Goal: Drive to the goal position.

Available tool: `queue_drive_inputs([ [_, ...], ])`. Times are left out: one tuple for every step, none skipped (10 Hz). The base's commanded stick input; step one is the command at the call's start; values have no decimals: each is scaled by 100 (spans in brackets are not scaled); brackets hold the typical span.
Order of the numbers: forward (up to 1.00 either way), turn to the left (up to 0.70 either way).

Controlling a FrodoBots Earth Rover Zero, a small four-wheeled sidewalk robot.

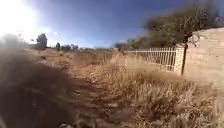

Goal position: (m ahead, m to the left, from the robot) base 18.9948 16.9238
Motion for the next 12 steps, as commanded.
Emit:
queue_drive_inputs([
  [50, 0],
  [50, 0],
  [50, 0],
  [50, 0],
  [50, 0],
  [50, 0],
  [50, 0],
  [50, 0],
  [50, 0],
  [50, 0],
  [50, 0],
  [50, 0],
])
